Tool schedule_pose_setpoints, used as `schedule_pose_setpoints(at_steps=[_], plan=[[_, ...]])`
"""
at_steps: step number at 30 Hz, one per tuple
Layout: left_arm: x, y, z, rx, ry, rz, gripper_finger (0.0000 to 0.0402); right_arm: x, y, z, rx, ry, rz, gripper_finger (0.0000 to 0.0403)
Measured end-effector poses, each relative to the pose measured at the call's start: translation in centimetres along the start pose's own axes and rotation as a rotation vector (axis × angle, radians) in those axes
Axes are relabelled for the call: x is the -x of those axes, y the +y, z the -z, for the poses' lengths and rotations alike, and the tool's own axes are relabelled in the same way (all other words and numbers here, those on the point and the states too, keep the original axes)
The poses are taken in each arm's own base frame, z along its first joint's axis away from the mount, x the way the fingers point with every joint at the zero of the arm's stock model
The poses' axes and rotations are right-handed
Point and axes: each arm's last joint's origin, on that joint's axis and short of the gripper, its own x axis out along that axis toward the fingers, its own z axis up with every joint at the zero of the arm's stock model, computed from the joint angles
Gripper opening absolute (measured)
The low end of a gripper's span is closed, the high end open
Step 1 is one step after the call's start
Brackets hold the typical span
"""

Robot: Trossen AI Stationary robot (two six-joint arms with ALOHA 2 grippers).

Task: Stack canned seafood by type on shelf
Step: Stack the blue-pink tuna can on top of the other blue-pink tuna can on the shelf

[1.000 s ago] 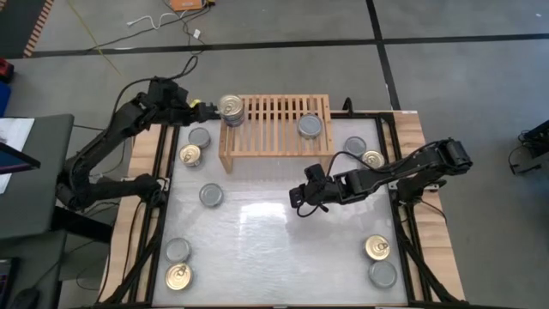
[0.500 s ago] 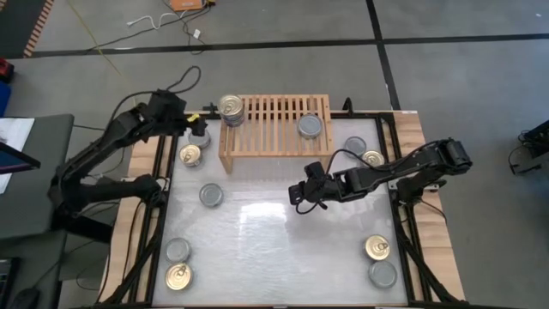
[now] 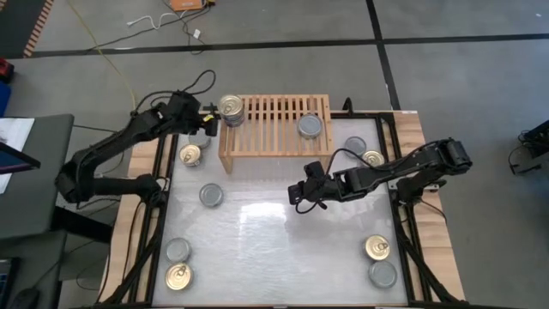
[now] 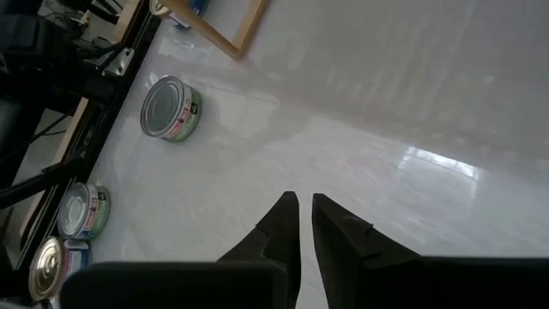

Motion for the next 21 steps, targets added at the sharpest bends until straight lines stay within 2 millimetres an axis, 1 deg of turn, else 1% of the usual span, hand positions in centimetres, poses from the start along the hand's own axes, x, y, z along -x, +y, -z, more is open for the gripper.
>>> schedule_pose_setpoints(at_steps=[3,6,10,16,21], plan=[[-1.4,-0.2,-0.1,-0.007,0.024,-0.013,0.0299,-0.1,0.0,-0.2,-0.009,-0.008,-0.004,0.0063],[-2.0,-0.4,-0.4,-0.009,-0.001,-0.007,0.0299,-0.1,0.0,-0.3,-0.011,-0.009,-0.007,0.0063],[-2.0,-0.5,-1.0,-0.023,-0.069,-0.008,0.0299,-0.1,0.0,-0.3,-0.011,-0.009,-0.007,0.0063],[-2.0,0.2,-1.4,-0.004,-0.083,-0.031,0.0299,-0.2,0.0,-0.5,-0.016,-0.013,-0.004,0.0063],[-2.0,0.0,-1.8,0.010,-0.121,-0.009,0.0299,-0.3,-0.2,-0.8,-0.023,-0.020,0.002,0.0063]])
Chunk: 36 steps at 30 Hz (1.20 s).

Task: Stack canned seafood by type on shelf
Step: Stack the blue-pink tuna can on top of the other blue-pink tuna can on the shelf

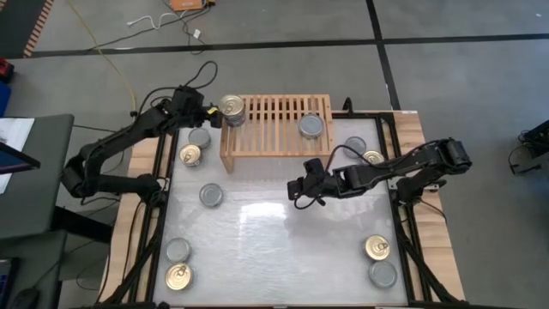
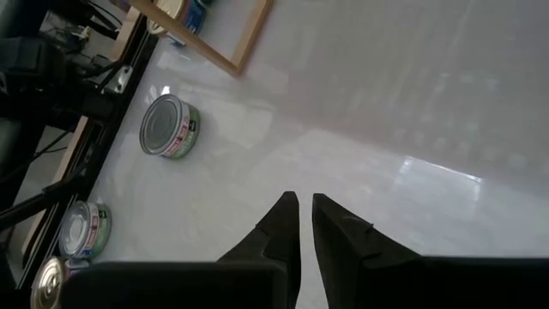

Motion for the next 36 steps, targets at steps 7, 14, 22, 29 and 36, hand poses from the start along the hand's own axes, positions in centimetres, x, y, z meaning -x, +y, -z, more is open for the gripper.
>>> schedule_pose_setpoints(at_steps=[7,14,22,29,36], plan=[[0.0,-0.2,-0.4,0.003,-0.039,0.033,0.0299,-0.1,-0.1,-0.2,-0.004,-0.005,0.006,0.0063],[-0.6,-0.4,-0.7,0.007,-0.058,0.044,0.0299,-0.2,-0.2,-0.4,0.009,-0.007,0.010,0.0063],[-2.4,-0.6,-0.4,0.043,-0.020,0.036,0.0299,-0.2,-0.2,-0.4,0.014,-0.007,0.010,0.0063],[-2.4,-0.8,-0.8,0.050,-0.058,0.075,0.0299,-0.2,-0.2,-0.3,0.014,-0.006,0.010,0.0063],[-2.4,-0.2,-1.2,0.075,-0.073,0.058,0.0299,-0.2,-0.2,-0.3,0.015,-0.005,0.012,0.0063]])
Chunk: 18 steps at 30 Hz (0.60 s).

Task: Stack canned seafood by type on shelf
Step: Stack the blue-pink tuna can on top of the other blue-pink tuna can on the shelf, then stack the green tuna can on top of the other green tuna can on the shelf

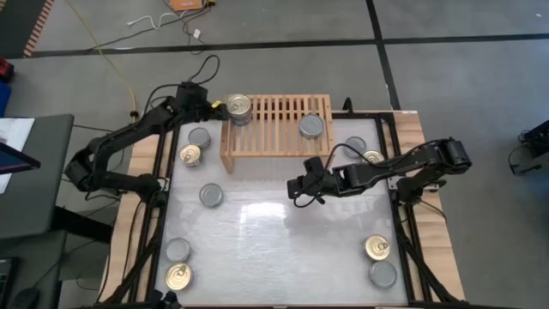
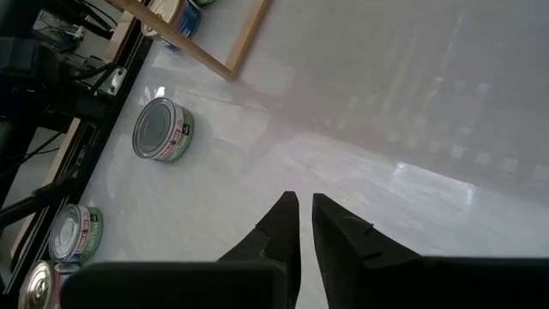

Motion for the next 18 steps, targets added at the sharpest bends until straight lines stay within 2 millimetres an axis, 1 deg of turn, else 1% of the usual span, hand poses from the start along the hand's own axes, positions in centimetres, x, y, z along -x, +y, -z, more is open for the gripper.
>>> schedule_pose_setpoints(at_steps=[5,9,15,18], plan=[[1.2,0.4,-0.7,0.019,-0.046,-0.005,0.0299,0.0,0.0,0.0,0.000,0.000,0.000,0.0063],[3.3,0.4,-0.9,0.021,-0.076,0.012,0.0299,0.0,0.0,0.0,0.003,0.000,0.000,0.0063],[6.8,0.1,0.0,0.013,-0.062,0.009,0.0299,0.0,0.0,0.0,0.005,0.000,0.000,0.0063],[8.2,-0.5,0.8,0.011,-0.055,0.014,0.0299,0.0,0.0,0.0,0.011,0.000,0.000,0.0063]])
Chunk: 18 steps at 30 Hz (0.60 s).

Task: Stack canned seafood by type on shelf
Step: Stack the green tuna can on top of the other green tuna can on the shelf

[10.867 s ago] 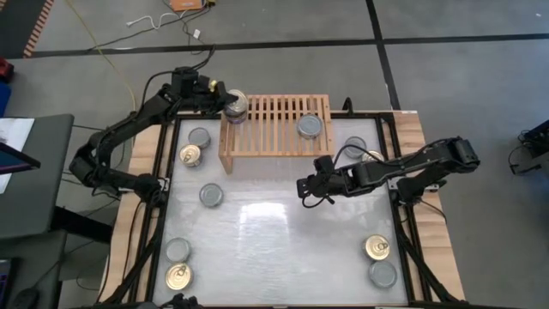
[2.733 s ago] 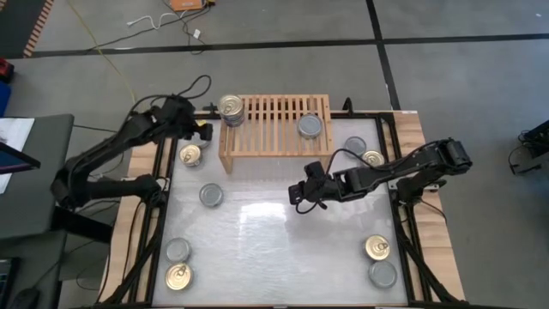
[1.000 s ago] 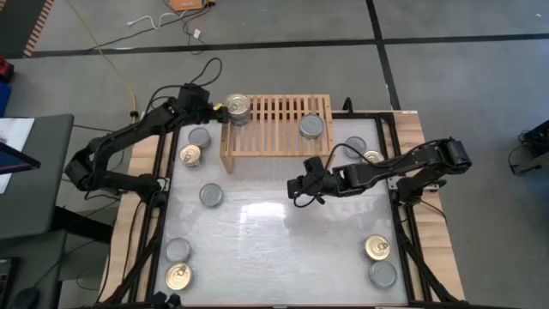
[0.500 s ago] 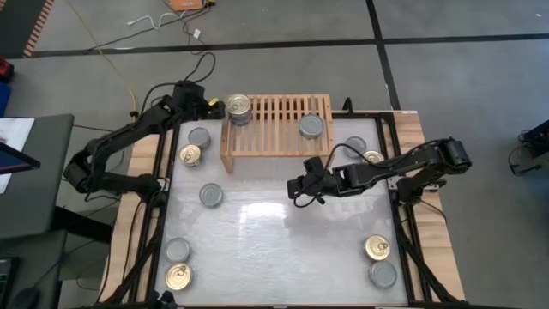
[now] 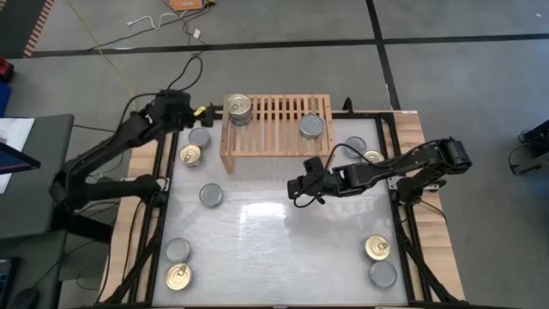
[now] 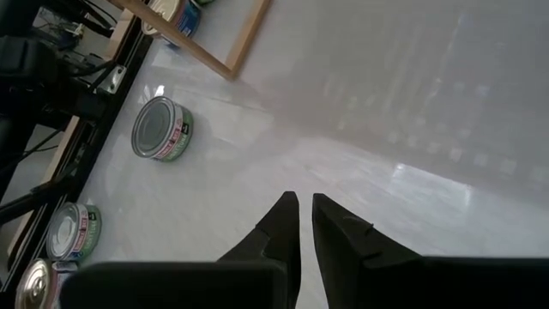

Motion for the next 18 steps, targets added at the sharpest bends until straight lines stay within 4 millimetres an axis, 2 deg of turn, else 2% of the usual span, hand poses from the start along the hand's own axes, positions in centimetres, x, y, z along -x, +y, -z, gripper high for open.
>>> schedule_pose_setpoints(at_steps=[10,18], plan=[[3.2,-3.3,3.9,0.029,0.092,0.043,0.0299,0.7,0.1,0.9,0.082,0.088,-0.022,0.0063],[5.8,-5.6,7.5,0.082,0.127,0.065,0.0299,4.6,-1.1,2.2,0.123,0.126,0.088,0.0063]])
